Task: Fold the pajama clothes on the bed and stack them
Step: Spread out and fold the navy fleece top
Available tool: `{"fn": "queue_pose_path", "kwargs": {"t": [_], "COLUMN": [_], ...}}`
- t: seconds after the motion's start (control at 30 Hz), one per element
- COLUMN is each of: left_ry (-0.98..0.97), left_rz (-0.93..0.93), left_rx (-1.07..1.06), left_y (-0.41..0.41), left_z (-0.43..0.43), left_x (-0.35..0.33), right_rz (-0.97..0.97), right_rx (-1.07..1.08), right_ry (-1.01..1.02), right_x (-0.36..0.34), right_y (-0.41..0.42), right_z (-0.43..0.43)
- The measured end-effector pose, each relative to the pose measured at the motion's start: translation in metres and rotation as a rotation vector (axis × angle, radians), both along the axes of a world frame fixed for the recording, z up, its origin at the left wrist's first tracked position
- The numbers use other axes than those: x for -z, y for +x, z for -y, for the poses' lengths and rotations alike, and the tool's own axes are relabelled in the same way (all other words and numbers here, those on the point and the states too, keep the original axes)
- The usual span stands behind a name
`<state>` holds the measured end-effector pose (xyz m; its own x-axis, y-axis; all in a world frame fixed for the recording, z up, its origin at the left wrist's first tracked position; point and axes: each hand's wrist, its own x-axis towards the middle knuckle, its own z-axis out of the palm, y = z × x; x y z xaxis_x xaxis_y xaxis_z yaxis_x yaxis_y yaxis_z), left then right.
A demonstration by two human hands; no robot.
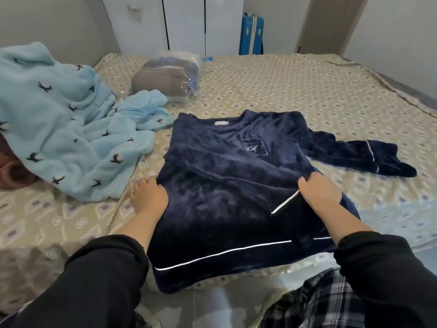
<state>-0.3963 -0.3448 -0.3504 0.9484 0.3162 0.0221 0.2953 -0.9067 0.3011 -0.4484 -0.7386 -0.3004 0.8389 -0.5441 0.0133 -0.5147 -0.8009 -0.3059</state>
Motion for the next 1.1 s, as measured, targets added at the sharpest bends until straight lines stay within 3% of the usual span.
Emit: {"fn": "queue_pose_path", "kwargs": {"t": [0.07, 0.13, 0.23, 0.33, 0.4, 0.53, 0.63, 0.8, 0.9, 1.03, 1.1], "left_ry": [0.026, 0.047, 0.065, 0.049, 0.037, -0.011, -0.228, -0.451, -0.420, -0.142, -0.191], "left_rz": [0.008, 0.021, 0.043, 0.072, 0.097, 0.167, 0.167, 0.001, 0.064, 0.212, 0.255], "left_rx": [-0.009, -0.010, -0.011, 0.001, 0.016, 0.080, 0.091, 0.004, 0.043, 0.274, 0.265], "left_y": [0.000, -0.001, -0.001, -0.001, 0.002, 0.021, 0.043, 0.079, 0.087, 0.078, 0.075], "left_z": [0.001, 0.002, 0.001, -0.001, -0.003, -0.006, 0.003, 0.006, -0.018, -0.033, -0.032], "left_x": [0.001, 0.001, 0.002, 0.004, 0.006, 0.002, -0.008, -0.016, -0.021, -0.006, -0.004], "right_rz": [-0.066, 0.026, 0.206, 0.020, -0.090, -0.050, -0.022, 0.006, 0.030, 0.038, 0.036], "right_rx": [-0.020, -0.192, -0.443, -0.555, -0.567, -0.528, -0.517, -0.512, -0.518, -0.518, -0.521], "right_ry": [-0.203, -0.369, -0.302, -0.218, -0.257, -0.224, -0.164, -0.109, -0.083, -0.078, -0.082], "right_x": [0.000, 0.000, -0.006, 0.018, 0.045, 0.063, 0.067, 0.071, 0.071, 0.072, 0.072], "right_y": [0.003, 0.017, 0.047, 0.062, 0.062, 0.066, 0.069, 0.070, 0.070, 0.069, 0.069], "right_z": [-0.010, -0.034, -0.084, -0.120, -0.126, -0.120, -0.117, -0.115, -0.113, -0.113, -0.112]}}
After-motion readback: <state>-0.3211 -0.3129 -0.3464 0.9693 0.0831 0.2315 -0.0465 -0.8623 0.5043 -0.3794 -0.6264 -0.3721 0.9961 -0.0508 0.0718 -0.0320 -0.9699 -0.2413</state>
